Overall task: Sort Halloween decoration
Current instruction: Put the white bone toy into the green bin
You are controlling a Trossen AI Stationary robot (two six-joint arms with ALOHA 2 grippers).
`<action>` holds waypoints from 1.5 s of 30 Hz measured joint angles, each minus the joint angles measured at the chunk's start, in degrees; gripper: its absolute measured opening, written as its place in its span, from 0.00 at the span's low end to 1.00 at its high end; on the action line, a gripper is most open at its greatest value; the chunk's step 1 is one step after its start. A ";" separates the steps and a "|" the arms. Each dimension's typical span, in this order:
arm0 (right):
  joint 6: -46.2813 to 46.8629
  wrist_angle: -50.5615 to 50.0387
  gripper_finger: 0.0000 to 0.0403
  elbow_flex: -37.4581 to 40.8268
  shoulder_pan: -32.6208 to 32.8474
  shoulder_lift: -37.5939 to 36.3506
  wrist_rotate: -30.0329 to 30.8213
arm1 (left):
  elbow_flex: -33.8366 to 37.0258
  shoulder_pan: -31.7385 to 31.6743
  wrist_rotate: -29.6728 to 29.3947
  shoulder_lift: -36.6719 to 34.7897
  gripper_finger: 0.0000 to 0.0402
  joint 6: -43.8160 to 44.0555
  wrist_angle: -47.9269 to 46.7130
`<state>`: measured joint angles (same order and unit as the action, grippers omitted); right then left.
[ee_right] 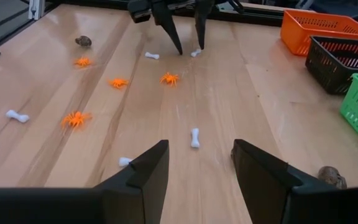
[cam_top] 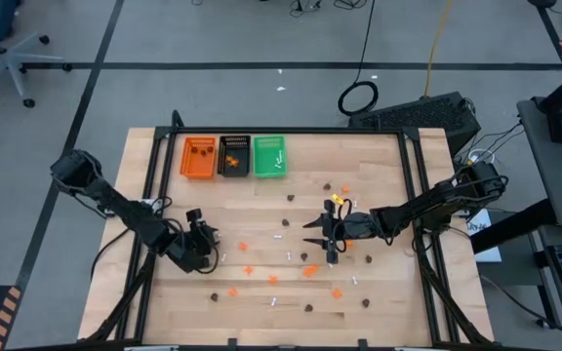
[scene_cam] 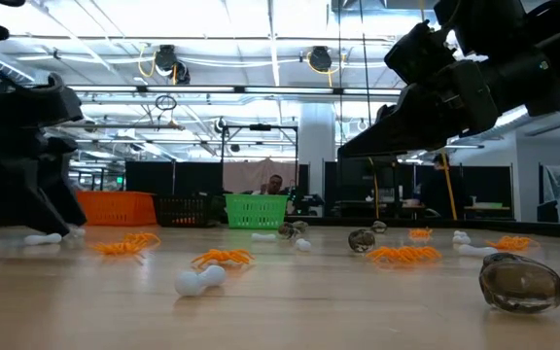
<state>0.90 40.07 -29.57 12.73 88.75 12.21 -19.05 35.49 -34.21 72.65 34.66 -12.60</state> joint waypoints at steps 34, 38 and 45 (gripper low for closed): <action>-0.52 -0.02 0.41 0.00 0.00 -0.02 0.00 | -0.02 -17.89 22.59 -6.08 0.01 -9.83 -0.98; -0.39 -0.01 0.41 -0.01 0.00 -0.02 0.00 | 0.02 -17.87 22.48 -5.97 0.01 -9.48 2.48; -1.22 0.01 0.41 -0.02 0.39 -0.02 -0.26 | -0.63 -17.87 18.95 -5.99 0.01 -6.47 12.32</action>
<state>-0.32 40.08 -29.58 13.13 88.73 11.95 -19.68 17.63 -15.26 66.65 28.19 -0.28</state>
